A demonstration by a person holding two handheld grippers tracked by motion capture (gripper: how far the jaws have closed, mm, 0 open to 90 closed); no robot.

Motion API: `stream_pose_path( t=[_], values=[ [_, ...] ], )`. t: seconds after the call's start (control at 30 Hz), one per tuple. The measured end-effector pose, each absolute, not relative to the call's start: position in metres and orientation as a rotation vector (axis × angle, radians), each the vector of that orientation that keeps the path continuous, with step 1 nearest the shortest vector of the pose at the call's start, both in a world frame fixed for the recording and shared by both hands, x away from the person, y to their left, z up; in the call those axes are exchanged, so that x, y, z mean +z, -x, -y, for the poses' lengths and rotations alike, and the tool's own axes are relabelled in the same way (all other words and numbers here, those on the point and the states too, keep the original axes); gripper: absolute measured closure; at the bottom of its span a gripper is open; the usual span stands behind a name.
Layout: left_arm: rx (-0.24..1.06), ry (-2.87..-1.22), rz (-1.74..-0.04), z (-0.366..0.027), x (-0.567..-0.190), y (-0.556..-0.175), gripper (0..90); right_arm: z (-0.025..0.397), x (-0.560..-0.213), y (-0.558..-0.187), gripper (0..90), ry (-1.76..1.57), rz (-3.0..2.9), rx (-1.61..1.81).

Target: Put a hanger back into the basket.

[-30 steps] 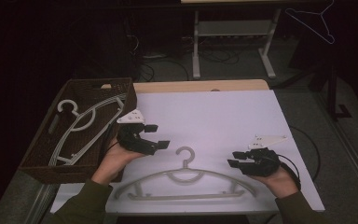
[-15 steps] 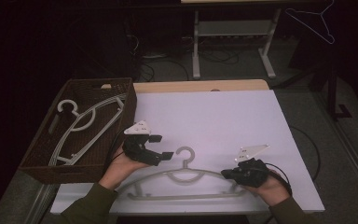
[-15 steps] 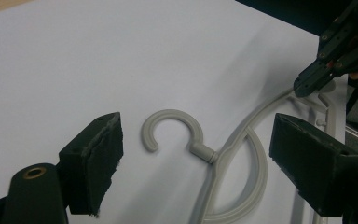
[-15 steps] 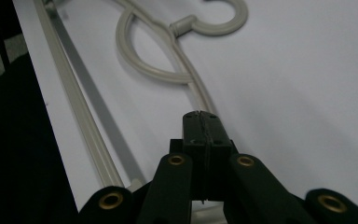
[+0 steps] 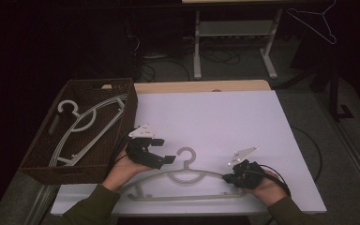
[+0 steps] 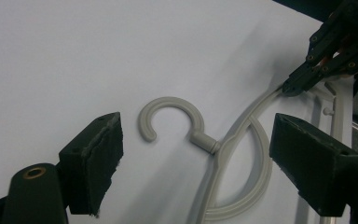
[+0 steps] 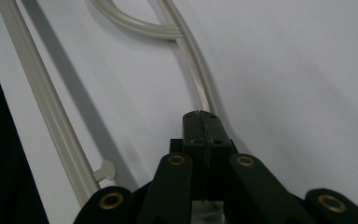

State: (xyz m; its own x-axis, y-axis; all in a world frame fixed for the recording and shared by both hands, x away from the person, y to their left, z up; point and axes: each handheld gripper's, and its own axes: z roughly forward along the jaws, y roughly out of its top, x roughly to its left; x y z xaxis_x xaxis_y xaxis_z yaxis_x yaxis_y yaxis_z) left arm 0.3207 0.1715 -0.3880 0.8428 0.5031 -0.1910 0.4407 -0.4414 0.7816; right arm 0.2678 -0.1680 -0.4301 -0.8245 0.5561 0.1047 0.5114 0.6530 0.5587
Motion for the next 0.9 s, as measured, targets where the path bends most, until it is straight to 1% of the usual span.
stream_pose_path(
  t=[0.3,0.7,0.9],
  values=[
    [0.092,-2.111,-0.698,-0.171,-0.391,-0.321,17.0,0.165,-0.432,-0.279,90.0,-0.921,-2.746,0.826],
    [0.085,-2.119,-0.698,-0.17,-0.395,-0.321,17.0,0.173,-0.432,-0.336,90.0,-1.021,-2.642,0.747],
    [0.077,-2.123,-0.703,-0.169,-0.397,-0.322,17.0,0.174,-0.432,-0.355,90.0,-1.052,-2.609,0.749]
  ],
)
